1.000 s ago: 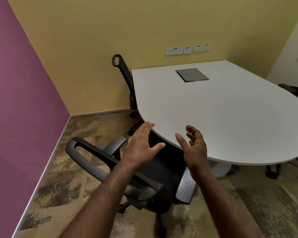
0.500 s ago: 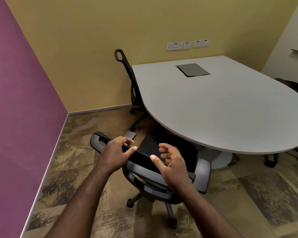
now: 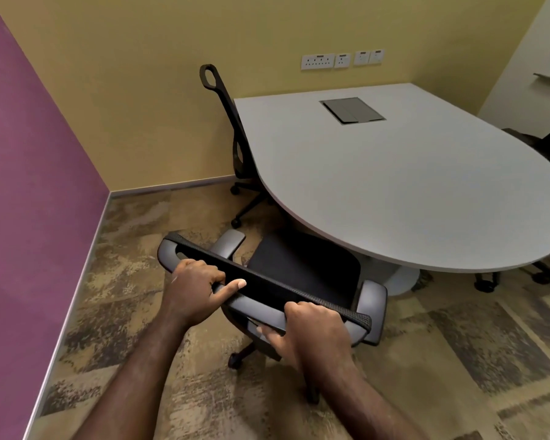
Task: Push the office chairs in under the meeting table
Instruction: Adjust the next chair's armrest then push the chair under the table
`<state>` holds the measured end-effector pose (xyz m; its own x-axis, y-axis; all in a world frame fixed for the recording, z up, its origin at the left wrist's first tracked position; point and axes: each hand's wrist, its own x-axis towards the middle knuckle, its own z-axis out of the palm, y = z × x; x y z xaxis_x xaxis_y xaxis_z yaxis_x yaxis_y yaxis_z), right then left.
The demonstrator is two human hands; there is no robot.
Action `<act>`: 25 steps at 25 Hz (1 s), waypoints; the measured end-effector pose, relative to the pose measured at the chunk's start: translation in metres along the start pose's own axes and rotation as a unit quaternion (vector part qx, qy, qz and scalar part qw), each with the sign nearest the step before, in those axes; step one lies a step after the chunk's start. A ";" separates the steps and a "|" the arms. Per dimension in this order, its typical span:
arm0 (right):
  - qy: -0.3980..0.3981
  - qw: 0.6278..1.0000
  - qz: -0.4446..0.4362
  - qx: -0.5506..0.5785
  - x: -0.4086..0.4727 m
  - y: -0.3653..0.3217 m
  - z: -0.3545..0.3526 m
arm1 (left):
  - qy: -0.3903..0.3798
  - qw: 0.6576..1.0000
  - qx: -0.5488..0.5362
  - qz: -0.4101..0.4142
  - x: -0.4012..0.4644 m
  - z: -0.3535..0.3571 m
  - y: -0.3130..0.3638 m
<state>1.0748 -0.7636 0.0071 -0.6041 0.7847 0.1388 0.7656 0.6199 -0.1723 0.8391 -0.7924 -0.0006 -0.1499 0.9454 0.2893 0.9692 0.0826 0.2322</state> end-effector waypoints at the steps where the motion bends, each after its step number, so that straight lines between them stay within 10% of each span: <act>1: -0.022 1.000 0.012 0.001 0.002 0.001 0.000 | 0.001 1.000 0.002 0.019 0.002 0.000 -0.002; 25: -0.062 0.988 0.139 0.008 0.114 0.097 -0.011 | 0.030 0.992 0.018 0.117 0.159 0.062 0.011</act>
<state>1.0826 -0.6143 0.0168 -0.3944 0.9182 -0.0369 0.9027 0.3795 -0.2028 0.8376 -0.6218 -0.0099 0.0703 0.9196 0.3866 0.9849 -0.1255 0.1193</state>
